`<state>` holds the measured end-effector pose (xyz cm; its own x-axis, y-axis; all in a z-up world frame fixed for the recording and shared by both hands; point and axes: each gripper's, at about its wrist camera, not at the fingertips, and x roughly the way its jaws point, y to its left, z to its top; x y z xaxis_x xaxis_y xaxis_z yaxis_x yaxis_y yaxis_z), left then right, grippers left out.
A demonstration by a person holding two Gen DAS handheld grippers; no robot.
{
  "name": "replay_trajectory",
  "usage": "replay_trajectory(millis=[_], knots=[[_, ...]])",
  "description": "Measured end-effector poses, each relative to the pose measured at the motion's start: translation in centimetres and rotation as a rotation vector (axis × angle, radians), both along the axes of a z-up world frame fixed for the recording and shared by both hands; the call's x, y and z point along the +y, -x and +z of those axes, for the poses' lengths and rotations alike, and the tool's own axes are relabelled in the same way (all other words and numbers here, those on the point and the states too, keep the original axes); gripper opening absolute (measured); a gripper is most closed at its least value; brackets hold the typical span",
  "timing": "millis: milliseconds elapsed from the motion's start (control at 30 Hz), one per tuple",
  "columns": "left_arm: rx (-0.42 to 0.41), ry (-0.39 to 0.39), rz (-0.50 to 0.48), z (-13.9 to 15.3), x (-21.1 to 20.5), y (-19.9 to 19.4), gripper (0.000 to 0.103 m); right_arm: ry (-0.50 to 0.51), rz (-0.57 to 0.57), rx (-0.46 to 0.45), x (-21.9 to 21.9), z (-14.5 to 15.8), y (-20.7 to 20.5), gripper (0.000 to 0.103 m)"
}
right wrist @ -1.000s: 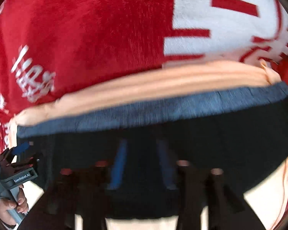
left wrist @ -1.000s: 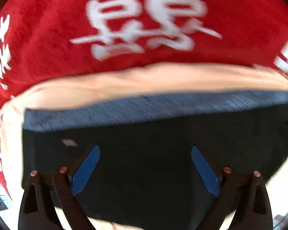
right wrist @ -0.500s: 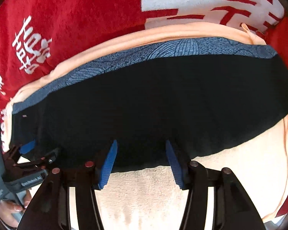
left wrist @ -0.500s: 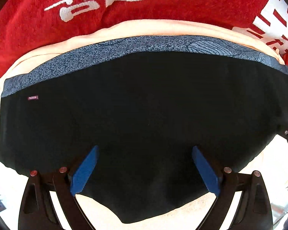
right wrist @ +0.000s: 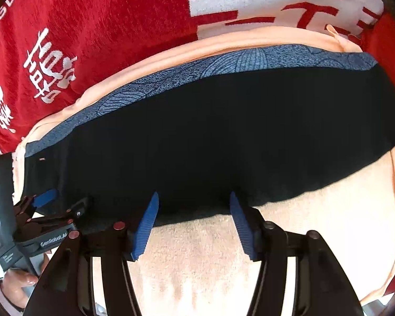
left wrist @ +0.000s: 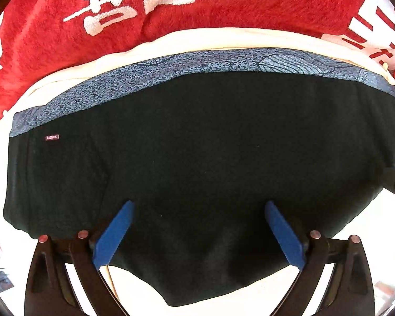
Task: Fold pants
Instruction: 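Hold the band with the left gripper while the right gripper regrasps it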
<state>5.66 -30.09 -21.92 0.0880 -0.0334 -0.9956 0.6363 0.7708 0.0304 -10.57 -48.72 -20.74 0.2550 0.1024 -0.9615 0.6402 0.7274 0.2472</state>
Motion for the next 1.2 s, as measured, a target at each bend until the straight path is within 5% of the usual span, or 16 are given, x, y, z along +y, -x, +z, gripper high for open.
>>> replay_trajectory(millis=[433, 667, 767, 1000, 1200], knots=[[-0.057, -0.061, 0.011, 1.1, -1.6, 2.2, 0.102, -0.050, -0.109, 0.010, -2.5, -0.3, 6.4, 0.060], [-0.067, -0.002, -0.032, 3.8, -5.4, 5.0, 0.102, -0.046, -0.240, -0.030, -6.1, 0.1, 10.7, 0.060], [-0.067, 0.025, -0.062, 4.1, -8.3, 6.5, 0.102, 0.004, -0.328, -0.051, -8.9, 0.7, 12.5, 0.042], [-0.078, 0.042, -0.094, 3.5, -14.2, 8.5, 0.102, 0.074, -0.427, -0.019, -14.9, -0.4, 13.7, 0.039], [-0.079, 0.011, -0.090, 2.0, -15.9, 9.4, 0.102, 0.117, -0.370, 0.009, -17.5, -1.9, 11.8, 0.036]])
